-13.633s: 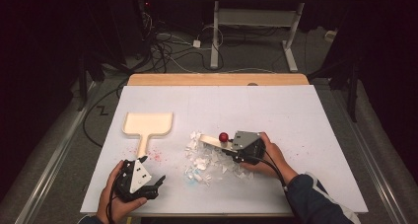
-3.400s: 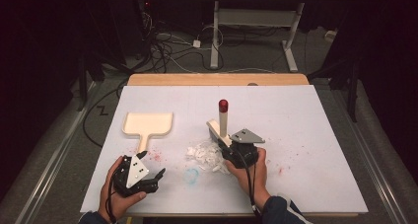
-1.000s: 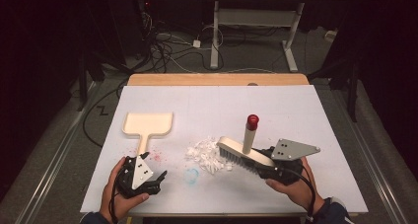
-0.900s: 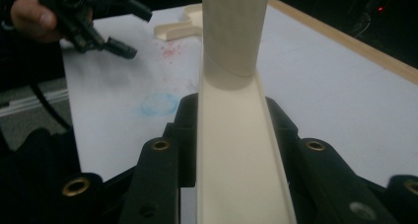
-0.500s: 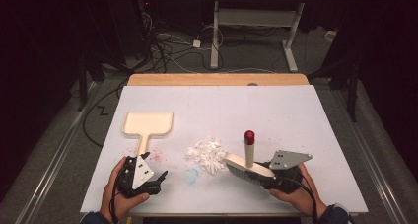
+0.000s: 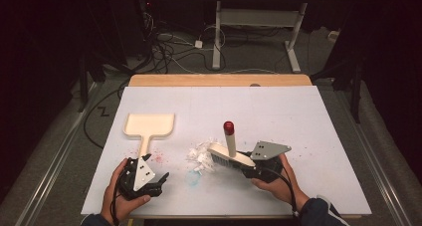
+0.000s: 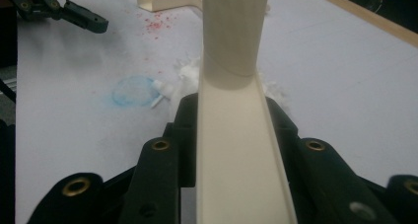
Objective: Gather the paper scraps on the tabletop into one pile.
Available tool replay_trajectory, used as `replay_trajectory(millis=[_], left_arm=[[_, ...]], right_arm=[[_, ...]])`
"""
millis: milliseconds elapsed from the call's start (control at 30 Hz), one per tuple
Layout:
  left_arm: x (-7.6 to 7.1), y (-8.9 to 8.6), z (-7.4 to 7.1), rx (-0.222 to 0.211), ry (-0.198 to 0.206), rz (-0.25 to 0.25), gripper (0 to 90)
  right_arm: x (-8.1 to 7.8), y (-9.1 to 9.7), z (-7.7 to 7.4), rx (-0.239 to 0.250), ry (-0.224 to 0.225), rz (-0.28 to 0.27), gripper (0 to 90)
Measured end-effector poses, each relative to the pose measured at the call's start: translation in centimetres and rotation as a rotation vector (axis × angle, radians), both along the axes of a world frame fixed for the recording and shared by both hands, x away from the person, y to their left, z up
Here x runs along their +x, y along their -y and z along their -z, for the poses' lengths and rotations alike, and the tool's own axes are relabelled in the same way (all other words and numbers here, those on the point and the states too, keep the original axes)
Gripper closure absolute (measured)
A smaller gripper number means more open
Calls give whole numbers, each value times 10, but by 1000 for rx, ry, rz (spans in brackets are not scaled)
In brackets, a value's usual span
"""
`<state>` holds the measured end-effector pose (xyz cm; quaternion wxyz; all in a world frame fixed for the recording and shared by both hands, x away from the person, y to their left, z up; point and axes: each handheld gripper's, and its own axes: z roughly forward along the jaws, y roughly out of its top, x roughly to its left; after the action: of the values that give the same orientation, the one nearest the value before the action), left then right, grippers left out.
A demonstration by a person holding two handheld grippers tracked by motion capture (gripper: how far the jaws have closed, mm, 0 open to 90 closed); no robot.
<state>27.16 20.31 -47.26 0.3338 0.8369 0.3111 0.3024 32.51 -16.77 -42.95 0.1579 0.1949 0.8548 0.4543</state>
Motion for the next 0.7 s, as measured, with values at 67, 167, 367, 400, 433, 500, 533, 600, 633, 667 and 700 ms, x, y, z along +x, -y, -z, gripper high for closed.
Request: replay_trajectory(millis=[67, 167, 367, 400, 433, 500, 533, 600, 633, 667, 700], left_arm=[[-1, 0, 0, 2, 0, -3, 183], [-1, 0, 0, 1, 2, -5, 183], [-1, 1, -1, 8, 4, -5, 183], [-1, 2, -1, 8, 4, -5, 183], [-1, 2, -1, 8, 3, -4, 183], [-1, 2, 0, 11, 3, -3, 183], [-1, 2, 0, 14, 4, -3, 183], [-1, 2, 0, 17, 6, -3, 183], [-1, 2, 0, 19, 7, -2, 183], [-1, 2, 0, 20, 7, -4, 183], [-1, 2, 0, 21, 7, -4, 182]], right_arm=[[-1, 7, -6, 14, 0, 9, 679], [-4, 19, -13, 32, 3, 24, 678], [-15, 41, -24, 60, 3, 34, 677], [-17, 45, -26, 61, 3, 36, 677], [-19, 50, -28, 61, 9, 38, 677], [-22, 58, -31, 48, 4, 43, 677], [-24, 63, -32, 46, -2, 47, 677], [-28, 72, -32, 42, -9, 61, 677], [-31, 77, -32, 44, -18, 63, 677], [-33, 82, -32, 43, -25, 65, 677], [-35, 86, -31, 39, -31, 69, 677]])
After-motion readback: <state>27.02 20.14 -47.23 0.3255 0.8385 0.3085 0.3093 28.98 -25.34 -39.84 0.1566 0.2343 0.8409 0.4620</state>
